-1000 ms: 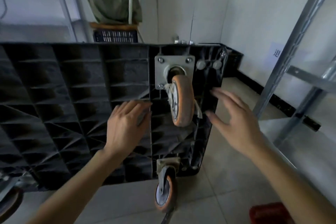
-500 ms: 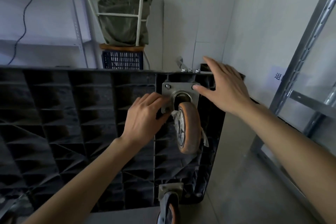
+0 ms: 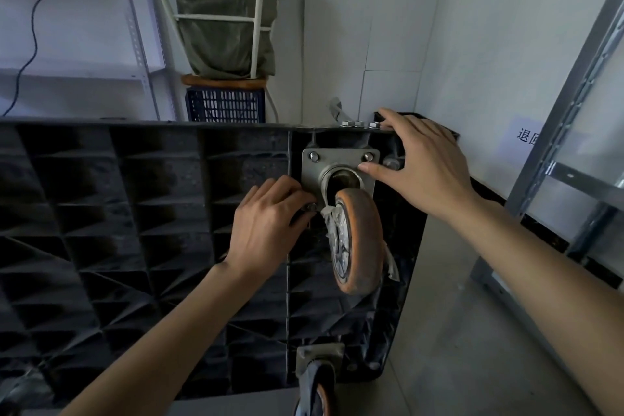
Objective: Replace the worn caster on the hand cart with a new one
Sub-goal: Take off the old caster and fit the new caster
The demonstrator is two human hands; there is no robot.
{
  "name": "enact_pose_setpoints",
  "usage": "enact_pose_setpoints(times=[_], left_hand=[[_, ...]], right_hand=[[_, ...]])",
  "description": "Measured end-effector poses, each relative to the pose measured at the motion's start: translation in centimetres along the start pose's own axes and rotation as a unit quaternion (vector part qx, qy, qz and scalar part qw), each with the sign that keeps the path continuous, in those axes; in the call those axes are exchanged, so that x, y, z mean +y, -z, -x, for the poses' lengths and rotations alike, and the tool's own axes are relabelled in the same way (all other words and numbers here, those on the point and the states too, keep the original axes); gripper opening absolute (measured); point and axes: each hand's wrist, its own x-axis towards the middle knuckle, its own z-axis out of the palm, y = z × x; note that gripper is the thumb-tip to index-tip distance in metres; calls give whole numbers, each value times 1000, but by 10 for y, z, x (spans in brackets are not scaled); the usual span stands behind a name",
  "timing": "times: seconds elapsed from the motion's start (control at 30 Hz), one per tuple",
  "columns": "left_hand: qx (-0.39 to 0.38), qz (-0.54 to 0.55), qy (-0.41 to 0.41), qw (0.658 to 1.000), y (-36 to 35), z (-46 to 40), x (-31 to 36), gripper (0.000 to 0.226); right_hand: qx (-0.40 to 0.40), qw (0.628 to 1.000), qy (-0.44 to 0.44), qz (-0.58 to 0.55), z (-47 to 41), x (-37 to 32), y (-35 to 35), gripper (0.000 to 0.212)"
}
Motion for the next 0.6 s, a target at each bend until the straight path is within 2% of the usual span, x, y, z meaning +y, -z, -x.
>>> enact_pose_setpoints(times=[0.1, 0.33, 0.43, 0.6], left_hand=[[18, 6, 5, 1000, -2, 1, 3, 24], [18, -18, 5, 1000, -7, 5, 4, 28], [31, -17, -9, 999, -6, 9, 2, 19], [42, -12, 11, 999, -7, 12, 4, 23]], right_hand=[[5, 1000, 5, 6, 1, 1, -2, 88], [10, 1000, 1, -6, 0, 2, -5, 87], [13, 1000, 3, -9, 0, 2, -5, 87], [13, 1000, 5, -13, -1, 3, -6, 86]])
